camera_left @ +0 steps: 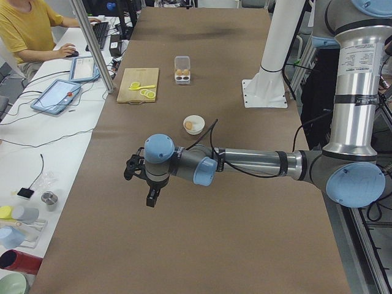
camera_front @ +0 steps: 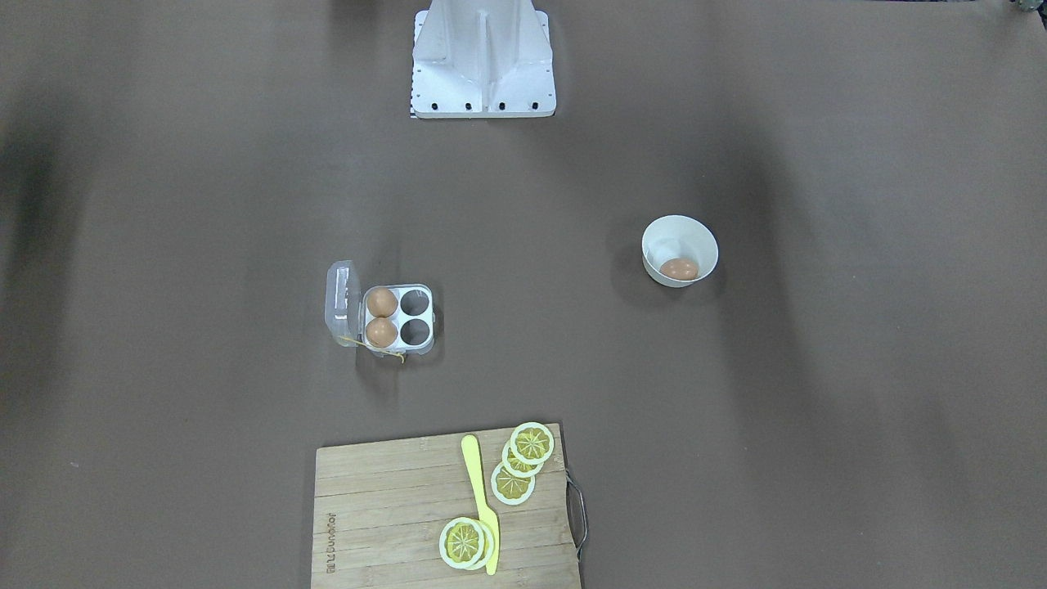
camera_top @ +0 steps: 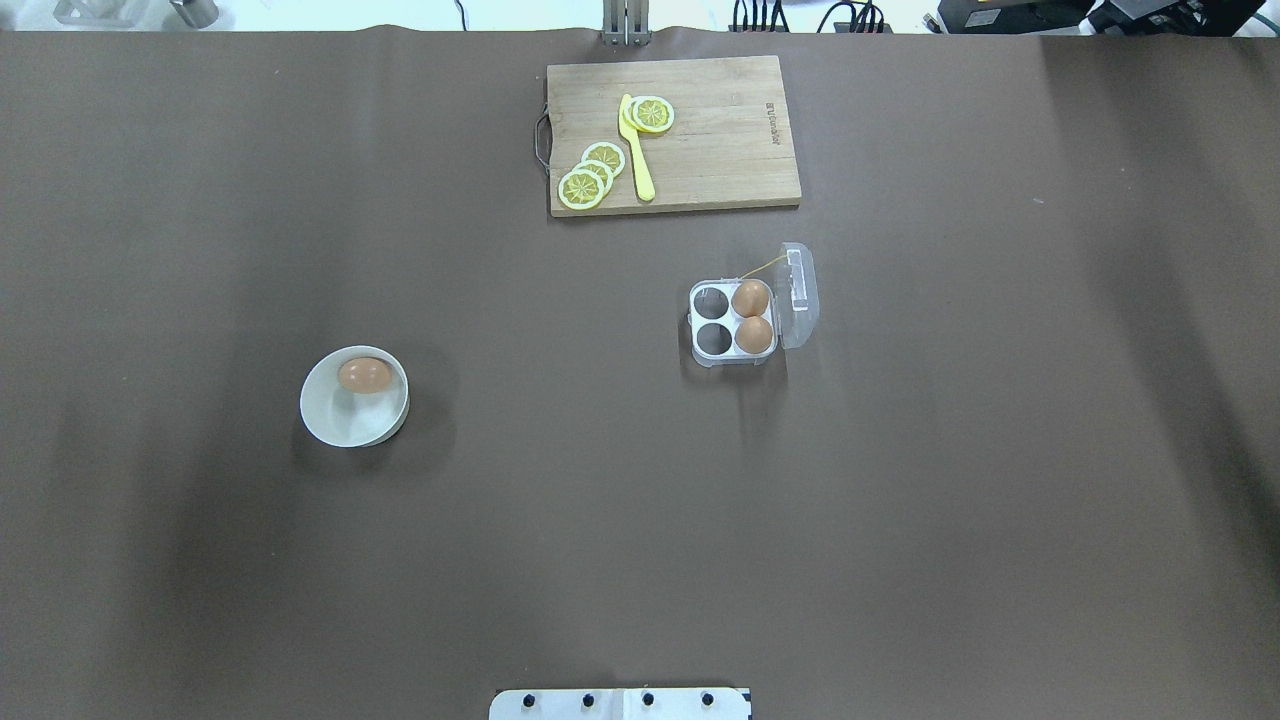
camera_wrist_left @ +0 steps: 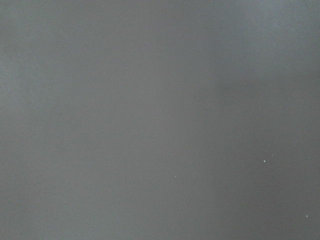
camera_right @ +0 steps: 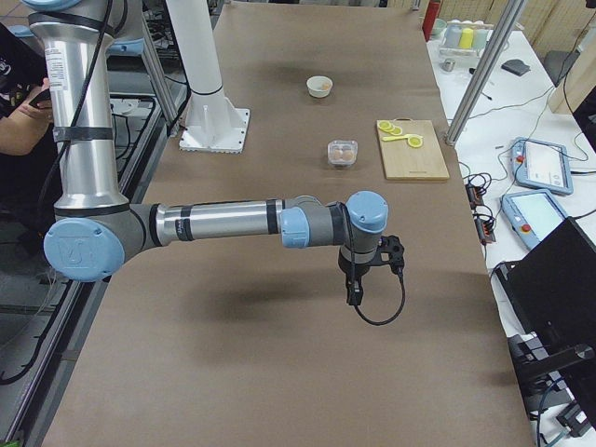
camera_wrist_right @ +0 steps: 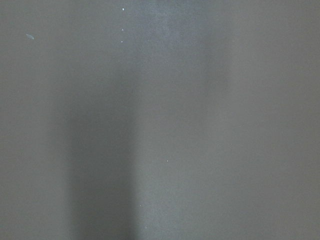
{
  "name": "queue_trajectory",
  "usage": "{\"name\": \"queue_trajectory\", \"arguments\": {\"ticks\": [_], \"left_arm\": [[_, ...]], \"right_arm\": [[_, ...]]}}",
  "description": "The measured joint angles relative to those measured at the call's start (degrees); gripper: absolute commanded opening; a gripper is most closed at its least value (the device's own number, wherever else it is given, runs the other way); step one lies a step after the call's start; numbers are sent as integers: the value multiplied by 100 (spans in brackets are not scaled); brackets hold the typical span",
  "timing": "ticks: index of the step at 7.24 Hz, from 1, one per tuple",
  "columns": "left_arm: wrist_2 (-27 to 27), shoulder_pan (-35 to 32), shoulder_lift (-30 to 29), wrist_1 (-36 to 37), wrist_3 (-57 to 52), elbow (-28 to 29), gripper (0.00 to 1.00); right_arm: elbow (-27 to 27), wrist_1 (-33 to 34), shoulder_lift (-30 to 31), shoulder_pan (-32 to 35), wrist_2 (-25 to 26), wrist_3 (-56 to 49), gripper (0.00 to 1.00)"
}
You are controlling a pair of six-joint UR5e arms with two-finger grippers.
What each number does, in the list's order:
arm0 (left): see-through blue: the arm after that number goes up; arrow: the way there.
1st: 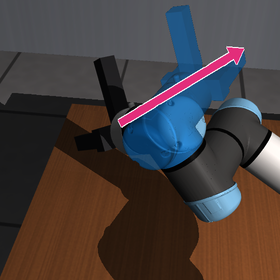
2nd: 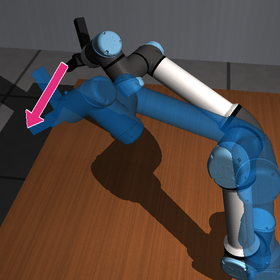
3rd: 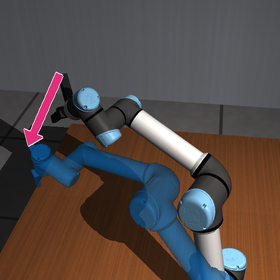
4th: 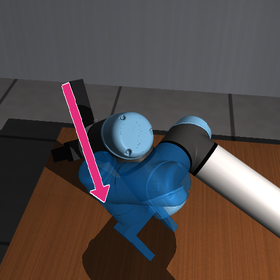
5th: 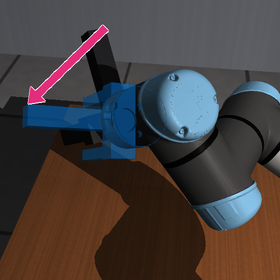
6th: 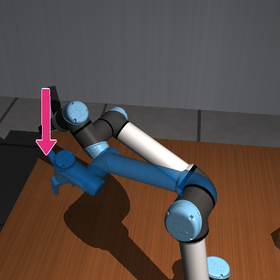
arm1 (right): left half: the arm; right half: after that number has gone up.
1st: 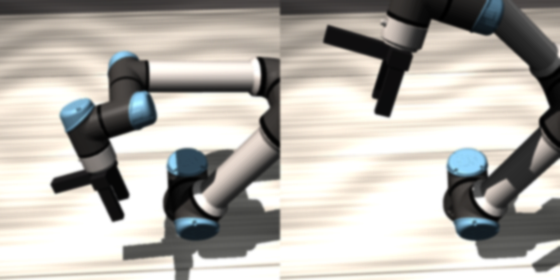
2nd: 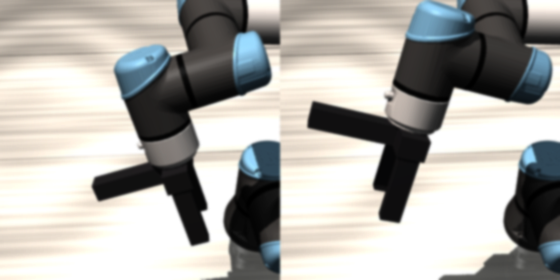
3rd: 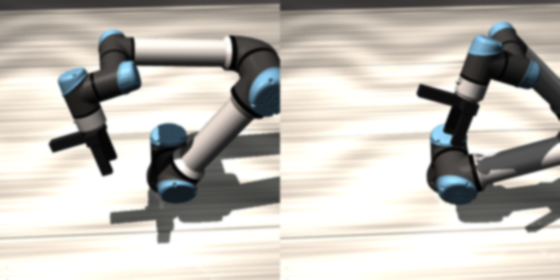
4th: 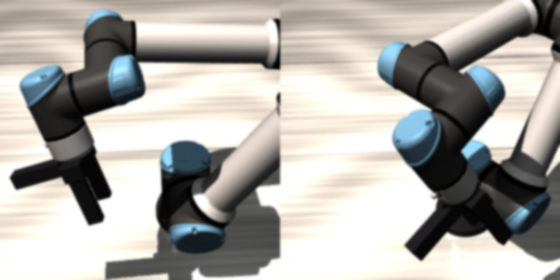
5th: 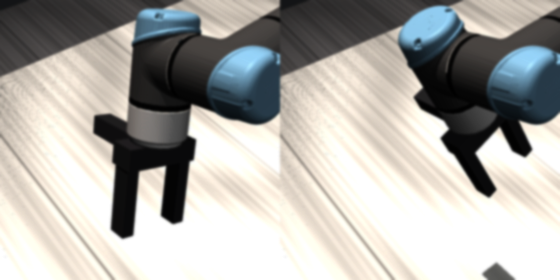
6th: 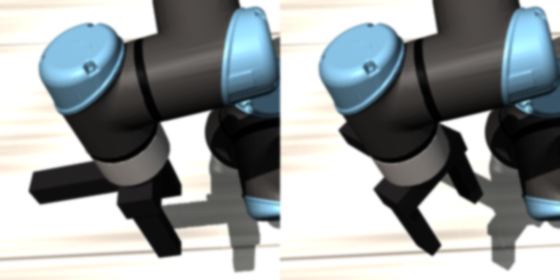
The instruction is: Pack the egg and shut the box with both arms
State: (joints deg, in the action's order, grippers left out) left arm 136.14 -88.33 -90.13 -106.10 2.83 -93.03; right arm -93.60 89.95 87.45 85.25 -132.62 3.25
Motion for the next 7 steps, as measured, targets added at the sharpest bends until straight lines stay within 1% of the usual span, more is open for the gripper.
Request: {"name": "queue_trajectory", "arguments": {"ticks": [3, 4, 7], "left_arm": [[-3, 275, -31, -193, 36, -430, 100], [12, 431, -78, -204, 88, -485, 100], [-16, 1380, -307, -415, 150, -548, 98]], "right_arm": [[-1, -3, 0, 5, -19, 8, 100], [-1, -4, -2, 8, -24, 8, 100], [-14, -4, -15, 34, -48, 3, 100]]}}
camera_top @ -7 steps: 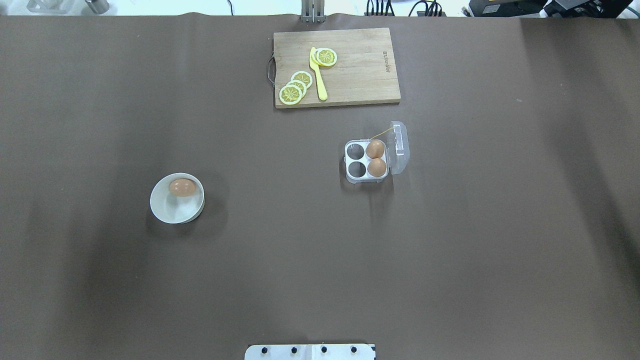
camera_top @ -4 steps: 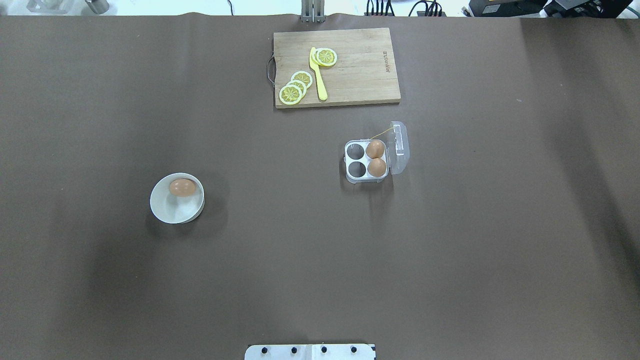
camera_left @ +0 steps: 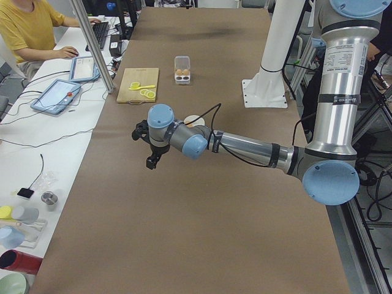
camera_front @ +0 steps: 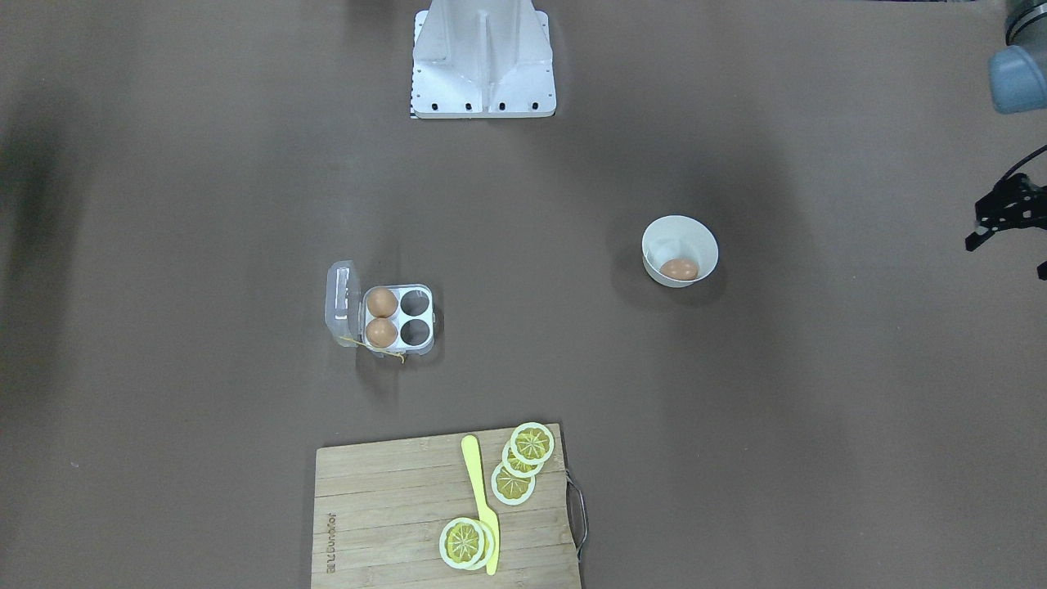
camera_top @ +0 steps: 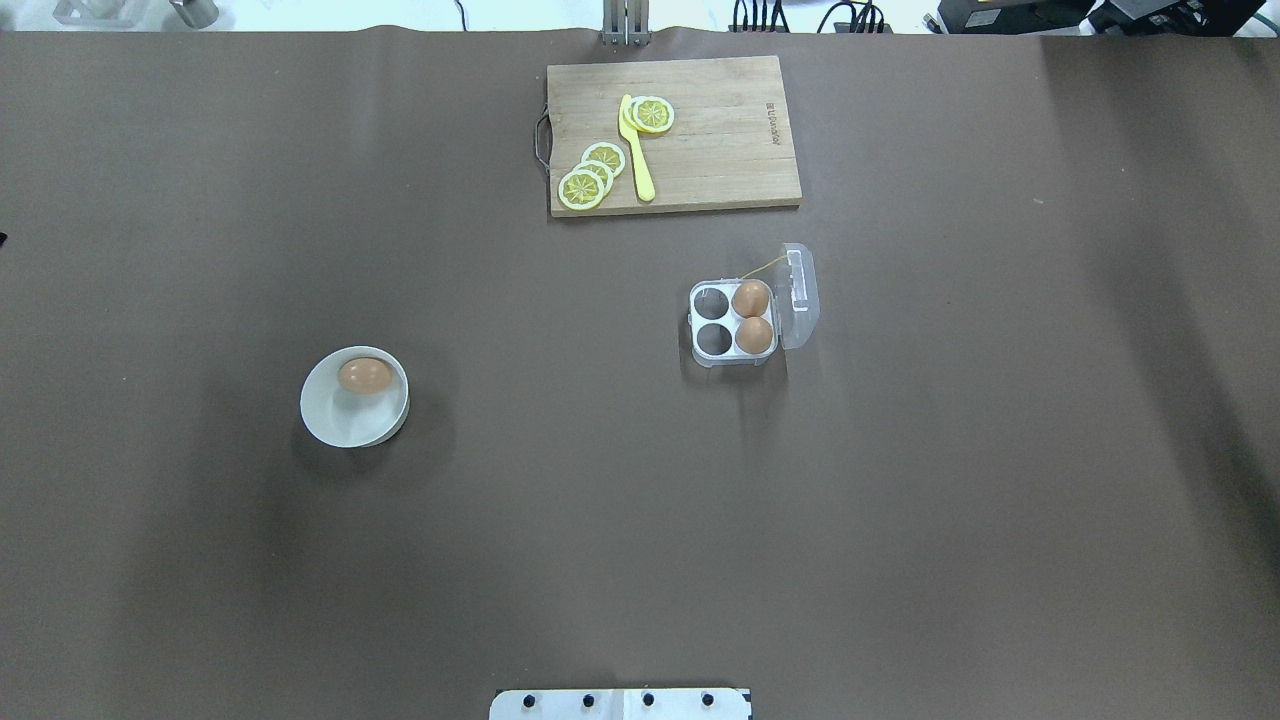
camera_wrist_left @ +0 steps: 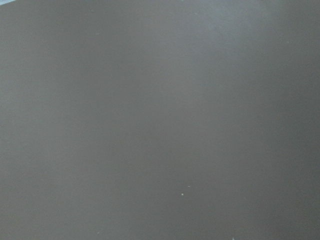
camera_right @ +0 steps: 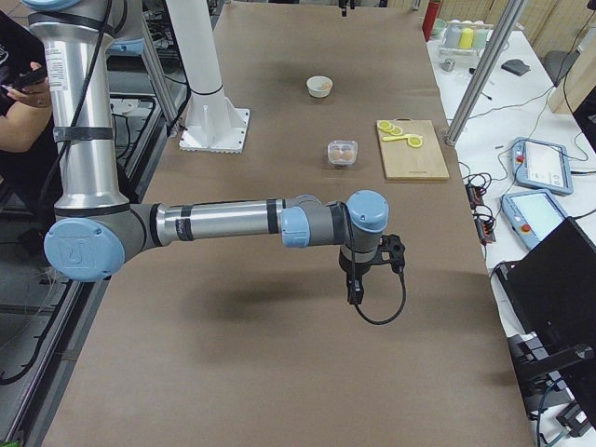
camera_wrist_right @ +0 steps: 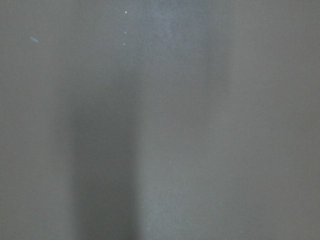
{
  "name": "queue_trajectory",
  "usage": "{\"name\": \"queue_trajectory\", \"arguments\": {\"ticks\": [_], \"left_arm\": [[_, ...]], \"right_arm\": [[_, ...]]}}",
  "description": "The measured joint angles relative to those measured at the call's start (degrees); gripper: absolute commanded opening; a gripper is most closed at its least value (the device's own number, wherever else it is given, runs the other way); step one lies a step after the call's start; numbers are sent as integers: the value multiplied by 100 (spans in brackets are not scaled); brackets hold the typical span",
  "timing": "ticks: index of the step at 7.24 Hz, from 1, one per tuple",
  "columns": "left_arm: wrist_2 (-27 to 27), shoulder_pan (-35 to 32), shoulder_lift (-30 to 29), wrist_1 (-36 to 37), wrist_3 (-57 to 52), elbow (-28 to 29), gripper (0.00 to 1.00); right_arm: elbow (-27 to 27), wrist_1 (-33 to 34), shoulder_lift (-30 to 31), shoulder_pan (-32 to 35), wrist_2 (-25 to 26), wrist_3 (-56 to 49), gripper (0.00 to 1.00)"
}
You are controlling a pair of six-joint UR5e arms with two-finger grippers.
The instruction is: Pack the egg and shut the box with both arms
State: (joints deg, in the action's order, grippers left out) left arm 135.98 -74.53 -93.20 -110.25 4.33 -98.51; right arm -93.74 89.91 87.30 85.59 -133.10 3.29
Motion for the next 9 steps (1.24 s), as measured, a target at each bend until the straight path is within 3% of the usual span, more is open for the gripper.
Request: {"name": "queue_trajectory", "arguments": {"ticks": [3, 9], "left_arm": [[-268, 859, -115, -147, 375, -124, 98], [-1330, 2536, -779, -234, 2459, -485, 97]], "right_arm": [[-69, 11, -7, 53, -185, -5, 100], [-50, 9, 79, 63, -384, -7, 100]]}}
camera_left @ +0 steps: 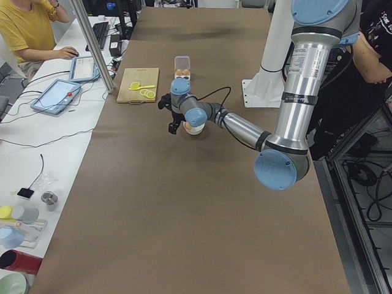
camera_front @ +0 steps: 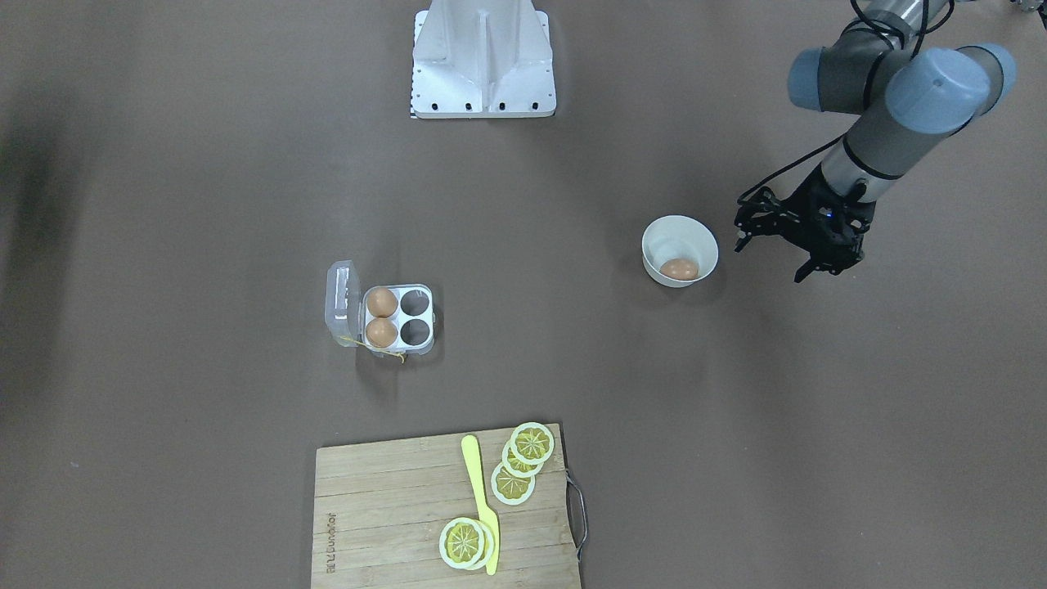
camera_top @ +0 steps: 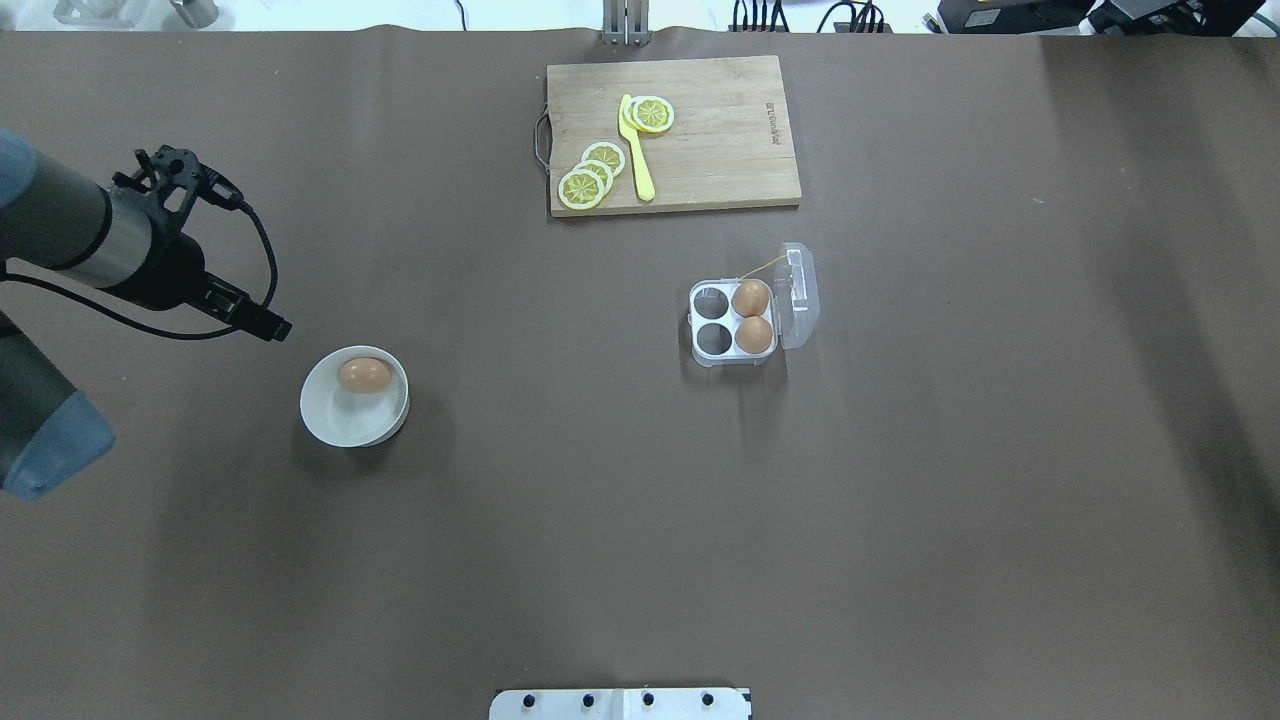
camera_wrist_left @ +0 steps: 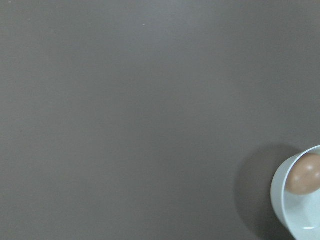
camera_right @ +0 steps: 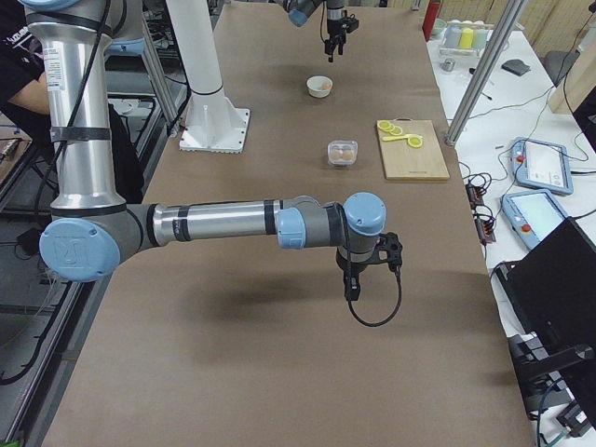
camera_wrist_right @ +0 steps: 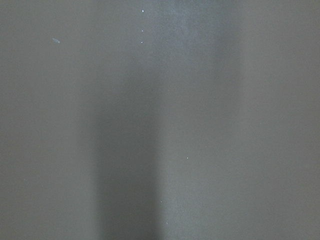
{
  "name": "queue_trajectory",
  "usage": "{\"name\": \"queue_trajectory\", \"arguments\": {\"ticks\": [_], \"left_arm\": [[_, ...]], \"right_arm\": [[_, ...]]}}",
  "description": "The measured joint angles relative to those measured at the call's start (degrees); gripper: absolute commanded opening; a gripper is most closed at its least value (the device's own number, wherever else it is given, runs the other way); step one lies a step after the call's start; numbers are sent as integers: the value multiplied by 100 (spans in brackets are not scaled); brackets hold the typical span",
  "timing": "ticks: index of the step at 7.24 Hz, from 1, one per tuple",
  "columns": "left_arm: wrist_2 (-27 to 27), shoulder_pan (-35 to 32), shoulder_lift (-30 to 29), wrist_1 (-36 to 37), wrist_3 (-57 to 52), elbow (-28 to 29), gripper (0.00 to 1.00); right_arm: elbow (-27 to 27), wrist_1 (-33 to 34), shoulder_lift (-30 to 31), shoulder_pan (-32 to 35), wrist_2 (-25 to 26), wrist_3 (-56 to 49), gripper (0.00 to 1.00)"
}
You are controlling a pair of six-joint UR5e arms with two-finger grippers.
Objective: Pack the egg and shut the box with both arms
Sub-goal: 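Move the left gripper over the brown egg in the white bowl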
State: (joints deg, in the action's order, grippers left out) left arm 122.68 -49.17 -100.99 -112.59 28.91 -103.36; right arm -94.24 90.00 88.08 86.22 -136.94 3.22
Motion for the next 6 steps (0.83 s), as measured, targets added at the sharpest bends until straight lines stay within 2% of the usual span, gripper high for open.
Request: {"name": "queue_trajectory", "arguments": {"ticks": [4, 6], "left_arm": [[-366, 608, -153, 22, 677, -30, 83], [-375, 793, -167, 44, 700, -31, 82]], "right_arm": [[-6, 0, 10, 0, 9, 4, 100], [-7, 0, 7, 0, 9, 3, 100]]}}
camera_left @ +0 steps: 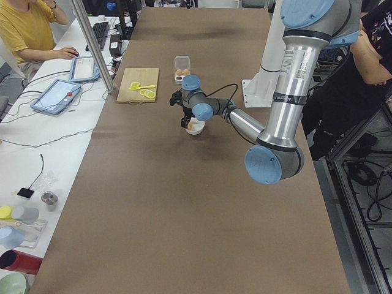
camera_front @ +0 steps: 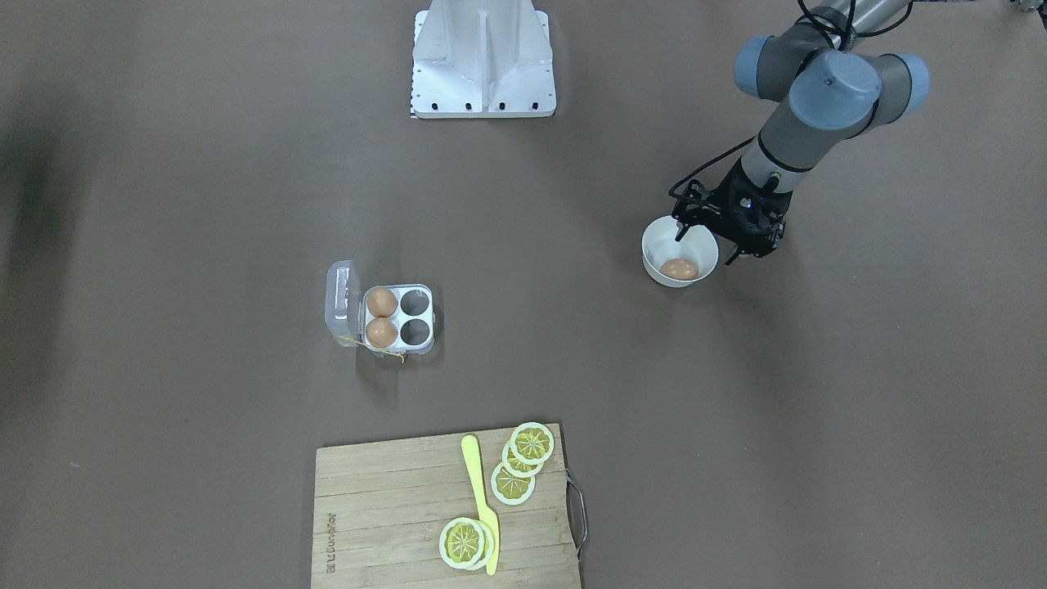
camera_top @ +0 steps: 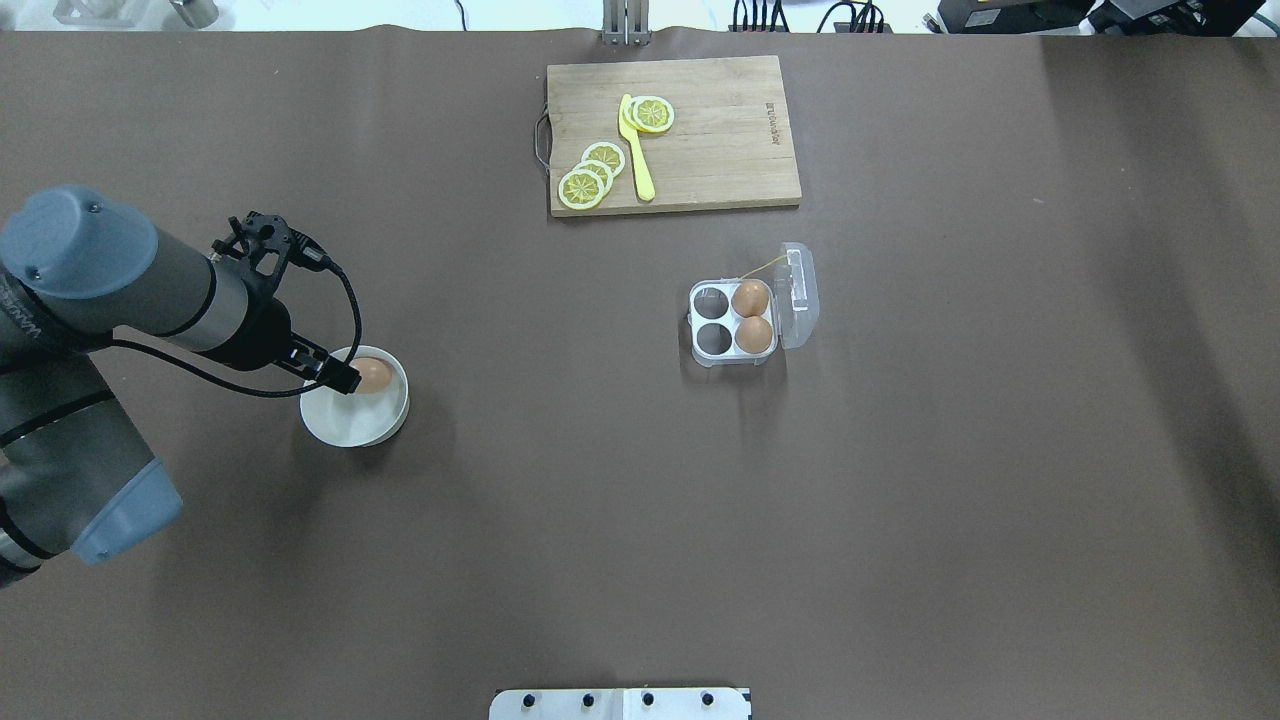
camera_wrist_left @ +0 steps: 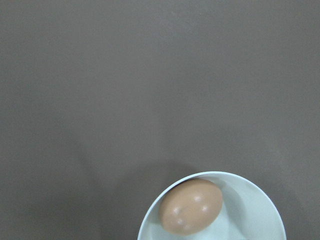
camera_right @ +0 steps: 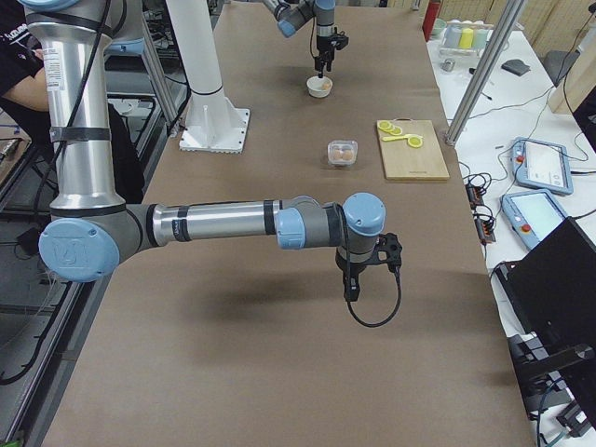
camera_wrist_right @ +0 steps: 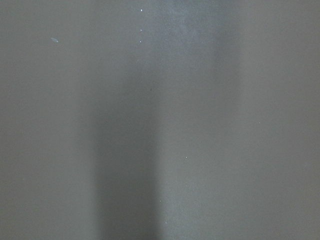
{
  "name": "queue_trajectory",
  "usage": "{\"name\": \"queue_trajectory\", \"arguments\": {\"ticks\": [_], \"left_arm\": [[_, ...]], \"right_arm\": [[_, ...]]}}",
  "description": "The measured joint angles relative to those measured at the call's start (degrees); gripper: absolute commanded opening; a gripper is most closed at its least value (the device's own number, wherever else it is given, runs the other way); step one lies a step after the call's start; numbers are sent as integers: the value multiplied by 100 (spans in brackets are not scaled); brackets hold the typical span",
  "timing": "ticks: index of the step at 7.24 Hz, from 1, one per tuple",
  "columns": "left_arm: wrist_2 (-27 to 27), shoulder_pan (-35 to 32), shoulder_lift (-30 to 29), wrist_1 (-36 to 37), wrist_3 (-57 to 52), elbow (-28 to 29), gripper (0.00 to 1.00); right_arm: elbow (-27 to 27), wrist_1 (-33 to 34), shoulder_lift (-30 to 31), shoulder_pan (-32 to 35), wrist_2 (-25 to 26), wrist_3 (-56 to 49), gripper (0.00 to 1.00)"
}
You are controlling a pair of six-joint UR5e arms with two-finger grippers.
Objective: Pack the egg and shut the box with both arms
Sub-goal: 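Move the left gripper over the brown egg in the white bowl, then lower the left gripper into the bowl around the brown egg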
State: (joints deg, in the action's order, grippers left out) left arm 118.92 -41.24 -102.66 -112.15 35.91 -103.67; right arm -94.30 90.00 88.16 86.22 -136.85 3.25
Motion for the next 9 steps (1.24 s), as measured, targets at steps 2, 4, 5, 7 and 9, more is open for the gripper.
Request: {"name": "queue_trajectory", "arguments": {"ticks": [2, 4, 5, 7, 9], "left_arm": [[7, 126, -20, 12, 14, 16, 82], [17, 252, -143, 149, 203, 56, 82], [24, 283, -187, 217, 265, 71, 81], [44, 297, -205, 264, 295, 114, 76], [53, 306, -230, 272, 294, 208, 72]], "right_arm": [[0, 0, 7, 0, 3, 0, 100], [-5, 0, 15, 0, 2, 0, 100], [-7, 0, 17, 0, 6, 0, 100], [-9, 0, 23, 0, 11, 0, 100], [-15, 0, 22, 0, 34, 0, 100]]}}
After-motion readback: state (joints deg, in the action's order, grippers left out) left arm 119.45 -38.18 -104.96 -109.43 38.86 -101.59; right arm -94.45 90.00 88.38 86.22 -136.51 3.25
